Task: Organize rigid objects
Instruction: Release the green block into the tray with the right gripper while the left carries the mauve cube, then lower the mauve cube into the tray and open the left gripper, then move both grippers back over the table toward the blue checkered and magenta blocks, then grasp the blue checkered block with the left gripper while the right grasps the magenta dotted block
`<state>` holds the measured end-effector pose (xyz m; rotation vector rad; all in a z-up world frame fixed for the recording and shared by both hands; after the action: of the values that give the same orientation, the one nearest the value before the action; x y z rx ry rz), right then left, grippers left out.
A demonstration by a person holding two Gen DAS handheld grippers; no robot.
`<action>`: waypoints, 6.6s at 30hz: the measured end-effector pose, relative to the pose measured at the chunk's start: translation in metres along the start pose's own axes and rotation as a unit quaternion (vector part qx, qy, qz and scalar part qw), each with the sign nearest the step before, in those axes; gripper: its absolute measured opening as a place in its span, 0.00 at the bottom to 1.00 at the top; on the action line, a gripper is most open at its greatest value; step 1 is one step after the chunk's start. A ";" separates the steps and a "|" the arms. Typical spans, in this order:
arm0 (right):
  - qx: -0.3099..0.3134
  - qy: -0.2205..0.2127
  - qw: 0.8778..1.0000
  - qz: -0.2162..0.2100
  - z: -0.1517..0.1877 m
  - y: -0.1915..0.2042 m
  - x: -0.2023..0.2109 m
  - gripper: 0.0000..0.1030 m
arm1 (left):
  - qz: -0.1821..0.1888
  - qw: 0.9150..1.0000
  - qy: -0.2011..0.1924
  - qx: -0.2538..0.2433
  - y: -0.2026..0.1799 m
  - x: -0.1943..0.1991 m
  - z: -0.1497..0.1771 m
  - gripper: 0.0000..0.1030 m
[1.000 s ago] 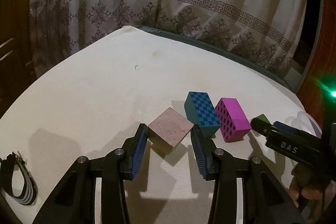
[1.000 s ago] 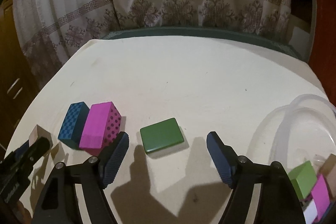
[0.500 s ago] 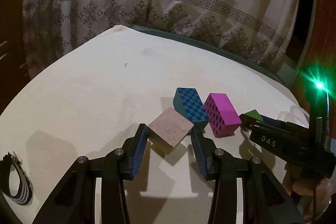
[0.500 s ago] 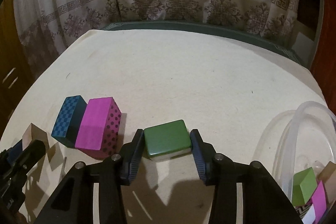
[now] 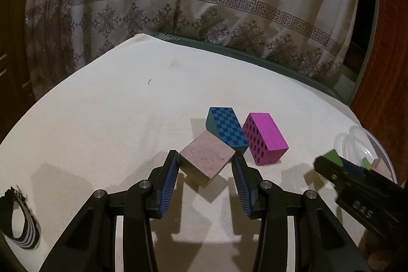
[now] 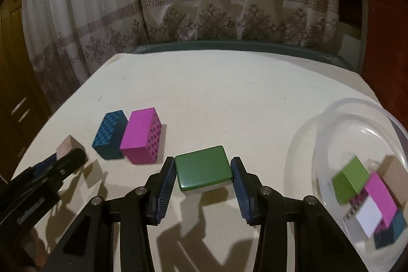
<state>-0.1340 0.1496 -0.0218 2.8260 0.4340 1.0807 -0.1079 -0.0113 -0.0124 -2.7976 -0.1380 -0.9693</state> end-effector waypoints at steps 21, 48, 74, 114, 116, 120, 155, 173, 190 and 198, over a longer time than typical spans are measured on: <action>-0.055 -0.076 0.994 0.049 0.012 -0.047 0.087 0.45 | -0.001 1.000 -0.011 -0.005 -0.001 0.004 -0.001 0.43; -0.131 -0.126 0.974 0.134 0.038 -0.143 0.145 0.52 | -0.018 1.000 0.006 -0.022 -0.017 0.007 0.001 0.42; -0.184 -0.172 0.955 0.157 0.051 -0.185 0.164 0.59 | 0.170 0.970 0.031 -0.173 -0.231 0.034 -0.001 0.43; -0.204 -0.182 0.950 0.148 0.054 -0.189 0.165 0.65 | 0.165 0.972 -0.014 -0.164 -0.268 0.033 -0.019 0.75; -0.204 -0.183 0.950 0.149 0.054 -0.190 0.166 0.67 | 0.159 0.973 -0.015 -0.167 -0.266 0.033 -0.018 0.75; -0.203 -0.181 0.950 0.150 0.054 -0.189 0.165 0.69 | 0.146 0.974 -0.012 -0.174 -0.264 0.031 -0.015 0.75; -0.150 -0.175 0.956 0.180 0.048 -0.173 0.167 0.82 | 0.059 0.993 0.001 -0.103 -0.153 0.007 -0.016 0.75; -0.073 -0.162 0.979 0.104 0.018 -0.104 0.151 0.89 | -0.021 0.999 0.012 -0.034 -0.045 -0.016 -0.024 0.75; -0.036 -0.118 0.991 0.043 0.012 -0.055 0.116 0.90 | -0.045 0.997 0.062 -0.009 -0.017 -0.053 -0.016 0.75; -0.021 -0.080 0.997 -0.004 0.008 -0.032 0.092 0.90 | -0.034 0.996 0.079 -0.014 -0.019 -0.064 -0.011 0.49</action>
<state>-0.0709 0.2069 0.0250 2.8436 0.4021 0.8423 -0.1672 0.0034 -0.0406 -2.7433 -0.2006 -1.2120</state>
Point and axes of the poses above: each gripper's, at about its wrist camera, not at the fingertips, and x roughly against the way its jaws point, y to its left, z to its underside, the point moved 7 cm from there along -x, roughly the way its jaws point, and after that the axes turned 6 degrees about -z, right-handed, at the moved point
